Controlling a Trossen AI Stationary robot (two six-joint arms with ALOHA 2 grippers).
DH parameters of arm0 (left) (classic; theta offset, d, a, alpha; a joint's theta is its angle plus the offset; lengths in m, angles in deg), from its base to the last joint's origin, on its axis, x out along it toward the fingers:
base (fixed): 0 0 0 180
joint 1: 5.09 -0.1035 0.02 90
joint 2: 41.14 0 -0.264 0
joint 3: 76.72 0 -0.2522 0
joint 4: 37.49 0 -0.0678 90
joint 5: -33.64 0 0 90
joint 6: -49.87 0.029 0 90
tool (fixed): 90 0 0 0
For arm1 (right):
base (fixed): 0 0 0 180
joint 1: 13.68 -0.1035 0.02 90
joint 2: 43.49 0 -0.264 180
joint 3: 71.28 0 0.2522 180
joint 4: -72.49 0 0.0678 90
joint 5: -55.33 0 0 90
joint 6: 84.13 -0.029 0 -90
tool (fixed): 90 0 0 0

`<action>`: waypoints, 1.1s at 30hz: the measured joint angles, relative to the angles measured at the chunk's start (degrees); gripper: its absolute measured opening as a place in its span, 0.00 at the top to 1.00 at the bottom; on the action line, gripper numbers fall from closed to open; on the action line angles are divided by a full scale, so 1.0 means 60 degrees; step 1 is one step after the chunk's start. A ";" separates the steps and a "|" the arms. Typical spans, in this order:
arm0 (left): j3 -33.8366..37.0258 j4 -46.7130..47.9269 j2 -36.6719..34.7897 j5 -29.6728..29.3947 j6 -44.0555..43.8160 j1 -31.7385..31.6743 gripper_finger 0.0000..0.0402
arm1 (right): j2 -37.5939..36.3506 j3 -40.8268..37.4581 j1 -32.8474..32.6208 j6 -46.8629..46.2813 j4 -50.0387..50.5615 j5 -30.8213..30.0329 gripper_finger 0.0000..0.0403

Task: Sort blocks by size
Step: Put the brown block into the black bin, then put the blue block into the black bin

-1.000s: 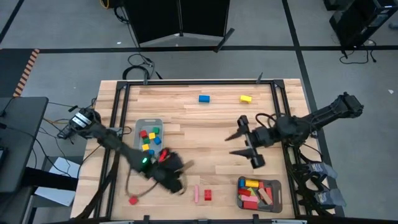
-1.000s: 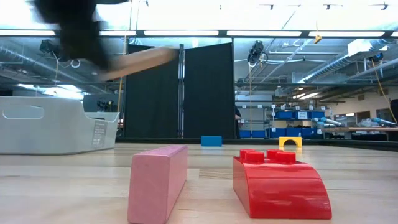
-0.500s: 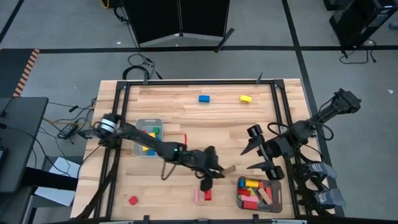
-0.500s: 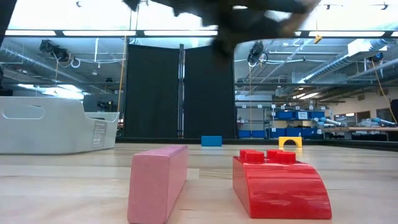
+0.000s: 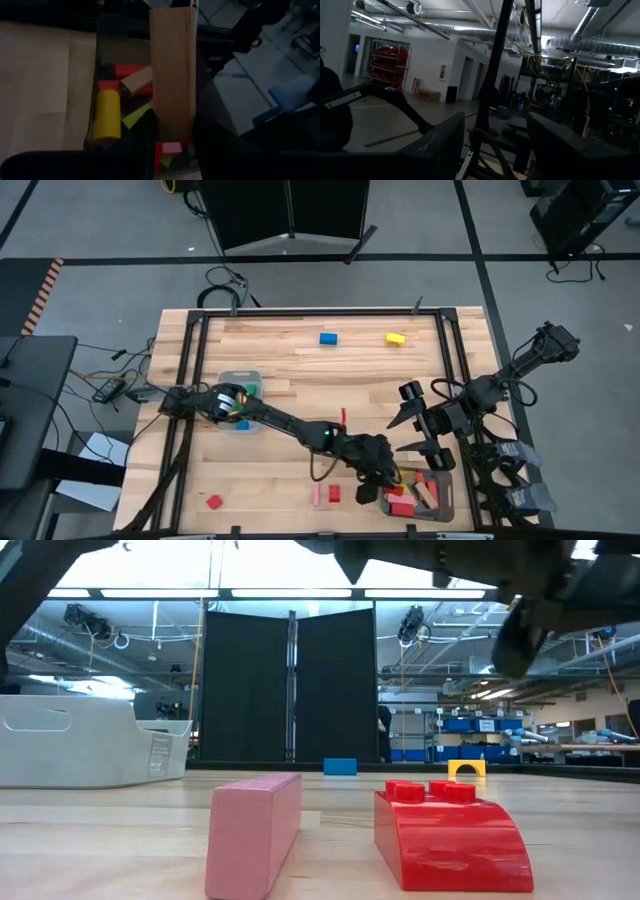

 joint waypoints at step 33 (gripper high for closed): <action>0.0390 0.0437 -0.0587 -0.1383 0.1253 0.0029 0.47 | 0.0000 0.0000 0.0002 -0.0004 0.0497 -0.0768 0.44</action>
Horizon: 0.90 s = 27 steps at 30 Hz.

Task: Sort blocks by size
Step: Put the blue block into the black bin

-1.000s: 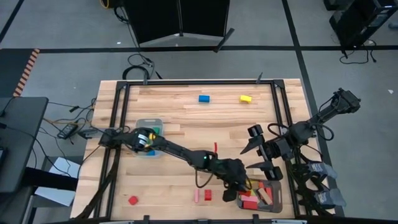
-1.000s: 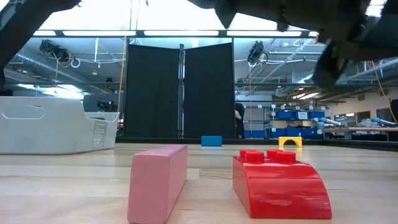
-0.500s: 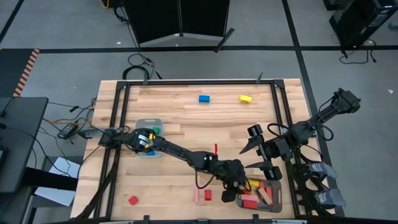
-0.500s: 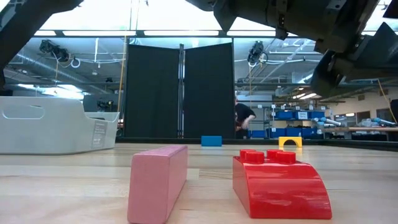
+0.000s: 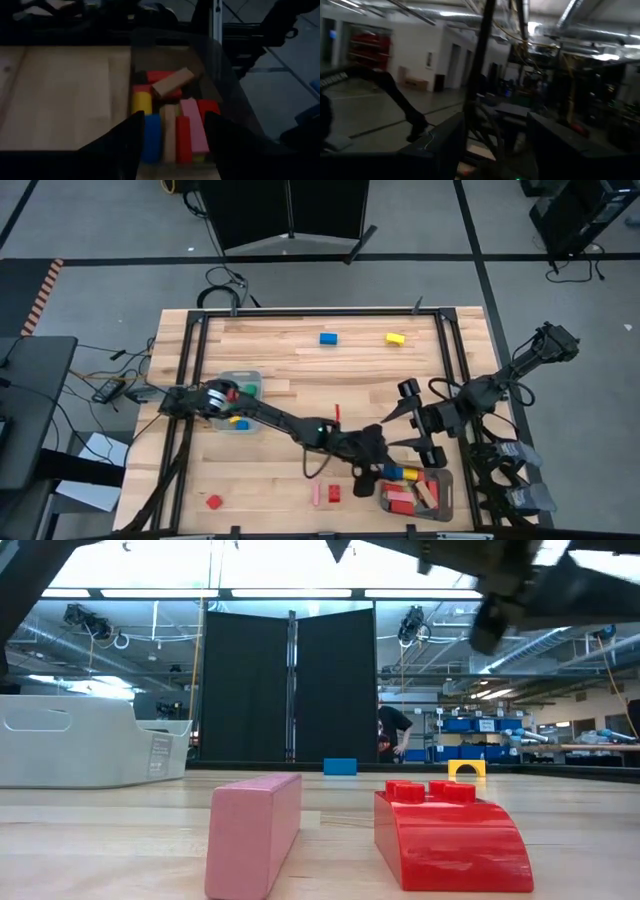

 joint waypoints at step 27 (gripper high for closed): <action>1.3777 -0.5591 -1.1412 -0.4519 -0.1428 0.0429 0.50 | 0.2527 0.0910 0.3948 -0.5024 0.5130 -0.4054 0.44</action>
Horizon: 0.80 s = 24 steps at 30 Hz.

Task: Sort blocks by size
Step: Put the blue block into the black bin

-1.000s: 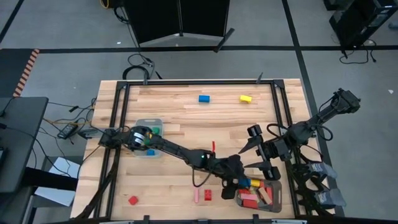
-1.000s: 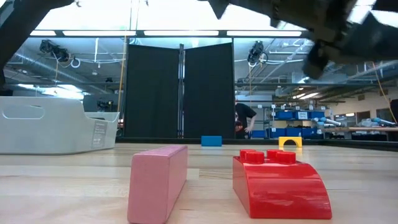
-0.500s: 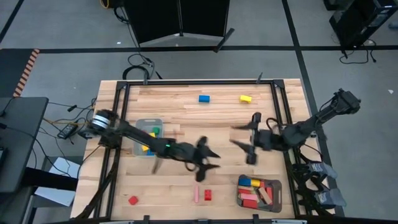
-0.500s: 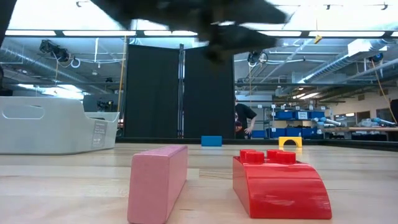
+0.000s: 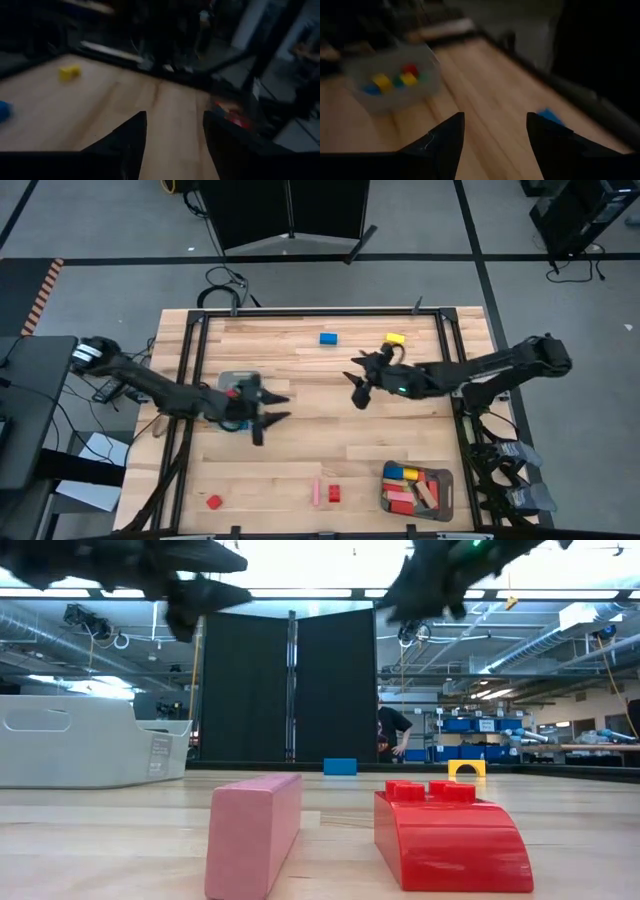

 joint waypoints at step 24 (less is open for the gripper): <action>0.1491 0.0112 -0.2640 -0.1268 -0.0038 0.0161 0.50 | 0.7558 0.7837 0.4150 0.4327 0.6780 0.3989 0.29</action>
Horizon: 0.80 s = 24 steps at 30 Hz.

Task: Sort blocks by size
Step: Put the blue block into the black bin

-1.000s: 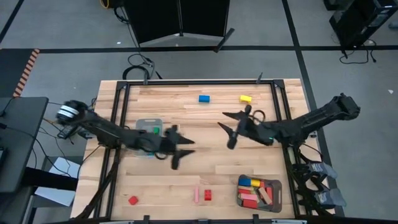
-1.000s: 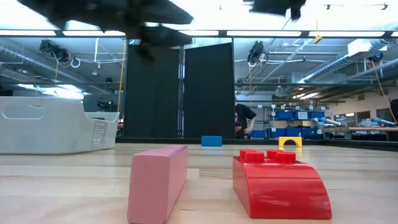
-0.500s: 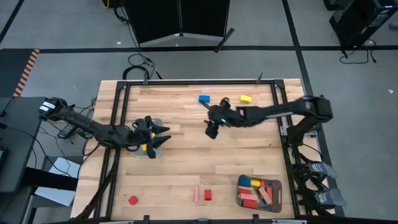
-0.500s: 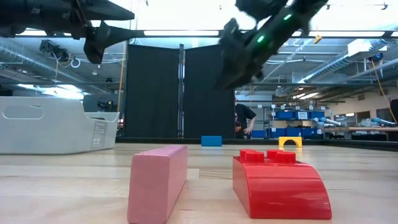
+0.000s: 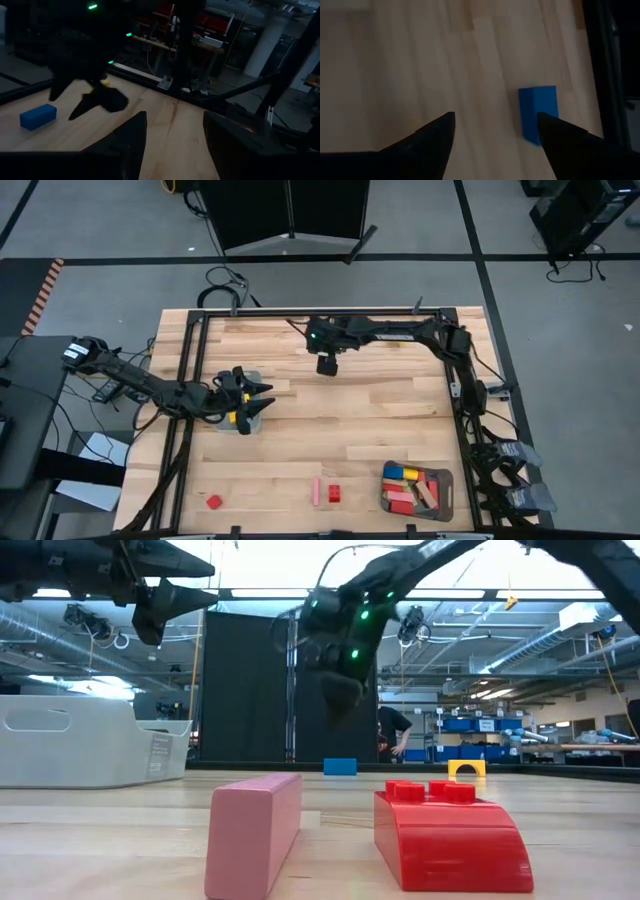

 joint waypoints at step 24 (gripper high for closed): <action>-0.0004 0.0248 0.0004 0.0313 0.0041 0.0000 0.50 | 0.1623 0.1249 0.1849 0.1705 0.0594 0.1425 0.21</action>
